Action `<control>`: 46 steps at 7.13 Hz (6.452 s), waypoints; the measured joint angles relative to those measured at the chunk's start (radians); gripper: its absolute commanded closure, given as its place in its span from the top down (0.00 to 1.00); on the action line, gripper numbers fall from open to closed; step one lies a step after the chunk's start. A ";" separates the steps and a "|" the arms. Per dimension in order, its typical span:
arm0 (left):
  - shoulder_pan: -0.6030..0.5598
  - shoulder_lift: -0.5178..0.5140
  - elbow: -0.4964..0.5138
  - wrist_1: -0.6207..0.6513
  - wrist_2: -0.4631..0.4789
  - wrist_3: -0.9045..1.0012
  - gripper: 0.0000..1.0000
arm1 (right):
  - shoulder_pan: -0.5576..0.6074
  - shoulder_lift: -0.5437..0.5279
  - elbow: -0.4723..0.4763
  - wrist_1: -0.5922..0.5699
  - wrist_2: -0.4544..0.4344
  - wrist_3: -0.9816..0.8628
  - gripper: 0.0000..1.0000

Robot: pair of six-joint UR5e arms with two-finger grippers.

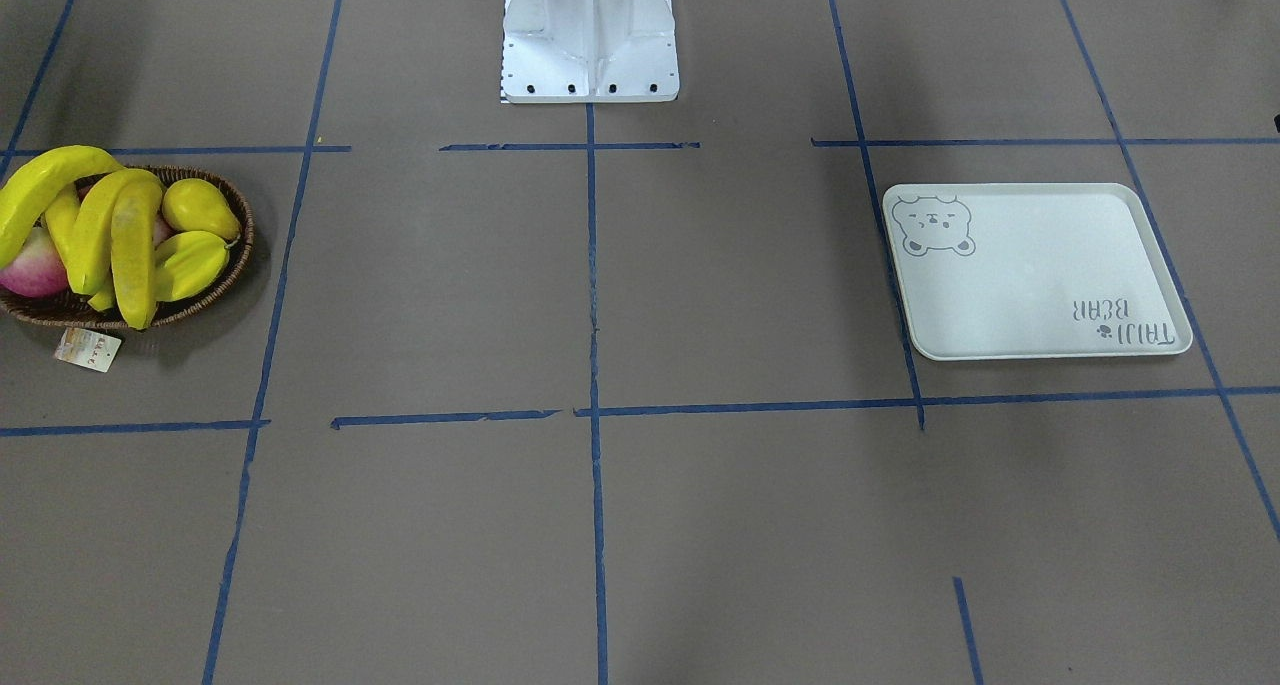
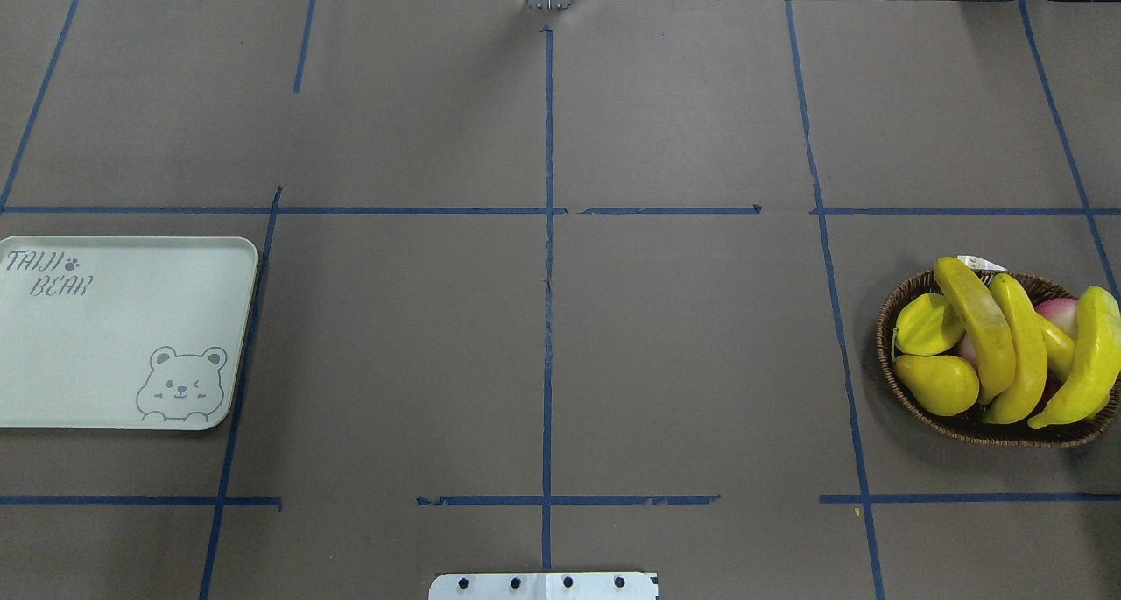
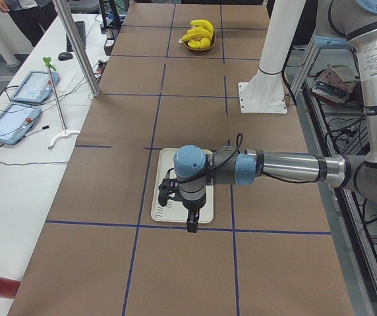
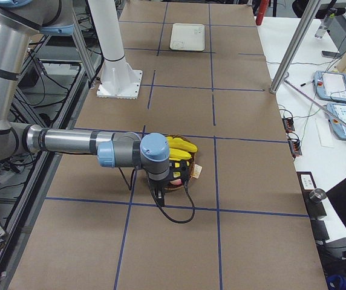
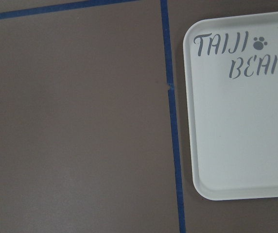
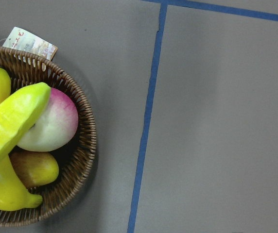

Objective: Transfer all bananas from basket to plate

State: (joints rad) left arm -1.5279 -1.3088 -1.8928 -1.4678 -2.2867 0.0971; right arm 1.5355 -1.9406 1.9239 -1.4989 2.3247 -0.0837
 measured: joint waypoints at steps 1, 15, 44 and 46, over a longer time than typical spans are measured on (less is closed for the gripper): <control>0.000 -0.001 0.000 0.001 0.000 0.000 1.00 | 0.000 0.000 0.022 -0.003 0.004 0.021 1.00; 0.013 -0.001 0.001 0.000 0.000 0.000 1.00 | -0.755 -0.160 0.258 0.465 -0.483 1.417 0.98; 0.491 -0.378 -0.009 -0.444 -0.031 -0.915 1.00 | -1.302 0.511 0.229 0.649 -0.843 1.698 0.05; 0.605 -0.507 -0.003 -0.500 -0.029 -1.194 1.00 | -1.354 0.628 0.152 0.649 -0.905 1.699 0.05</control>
State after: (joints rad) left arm -0.9230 -1.8154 -1.8954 -1.9676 -2.3154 -1.0970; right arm 0.1814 -1.3128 2.0760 -0.8495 1.4198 1.6156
